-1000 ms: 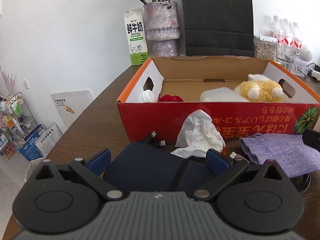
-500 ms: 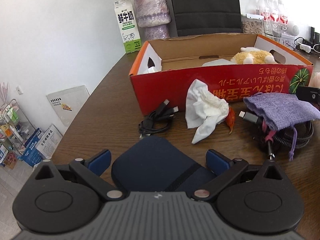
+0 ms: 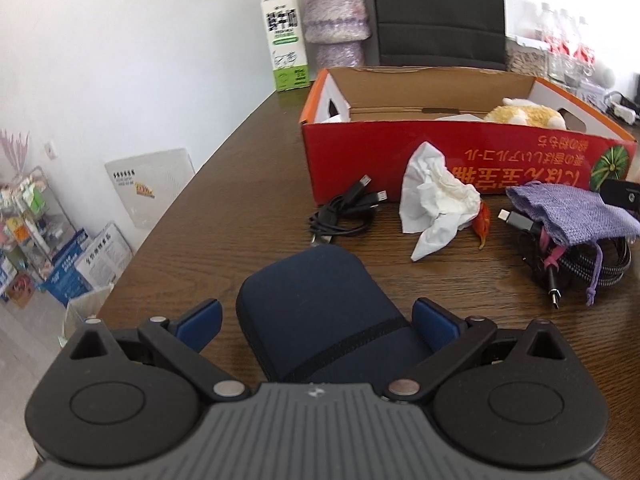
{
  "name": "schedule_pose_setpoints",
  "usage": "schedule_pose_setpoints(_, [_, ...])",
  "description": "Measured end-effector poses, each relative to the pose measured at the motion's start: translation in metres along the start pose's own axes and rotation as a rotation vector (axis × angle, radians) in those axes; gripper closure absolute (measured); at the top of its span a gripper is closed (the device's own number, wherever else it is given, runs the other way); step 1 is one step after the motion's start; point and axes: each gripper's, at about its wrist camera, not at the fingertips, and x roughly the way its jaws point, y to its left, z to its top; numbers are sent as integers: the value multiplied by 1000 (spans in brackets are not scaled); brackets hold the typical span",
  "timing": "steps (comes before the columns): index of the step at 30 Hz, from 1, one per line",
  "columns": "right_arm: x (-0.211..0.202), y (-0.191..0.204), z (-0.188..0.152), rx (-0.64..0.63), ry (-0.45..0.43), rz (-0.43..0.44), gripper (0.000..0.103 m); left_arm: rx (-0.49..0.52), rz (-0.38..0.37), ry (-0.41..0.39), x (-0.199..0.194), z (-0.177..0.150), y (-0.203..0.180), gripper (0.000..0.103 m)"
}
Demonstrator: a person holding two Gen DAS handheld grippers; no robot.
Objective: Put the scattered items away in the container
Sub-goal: 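Grasp the purple cloth bag with the right gripper while the left approaches the navy case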
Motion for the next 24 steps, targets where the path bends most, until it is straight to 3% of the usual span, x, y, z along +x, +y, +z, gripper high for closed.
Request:
schedule_pose_setpoints(4, [-3, 1, 0, -4, -11, 10, 0, -54, 29, -6, -7, -5, 5, 0])
schedule_pose_setpoints(10, [-8, 5, 0, -18, -34, 39, 0, -39, 74, -77, -20, -8, 7, 0])
schedule_pose_setpoints(14, [-12, 11, -1, -46, -49, 95, 0, -63, 63, -37, -11, -9, 12, 0])
schedule_pose_setpoints(18, [-6, 19, -4, -82, 7, 124, 3, -114, 34, -10, -5, -11, 18, 0])
schedule_pose_setpoints(19, [-4, 19, -5, -81, 25, 141, 6, -115, 31, -9, -5, -11, 19, 0])
schedule_pose_setpoints(20, [-3, 19, -5, -76, 39, 160, 17, -114, 31, -11, -5, -12, 19, 0])
schedule_pose_setpoints(21, [-3, 18, -6, -71, 47, 176, 36, -113, 29, -11, -5, -12, 19, 0])
schedule_pose_setpoints(24, [-7, 18, -7, -56, 41, 221, 72, -117, 22, -9, -5, -13, 20, 0])
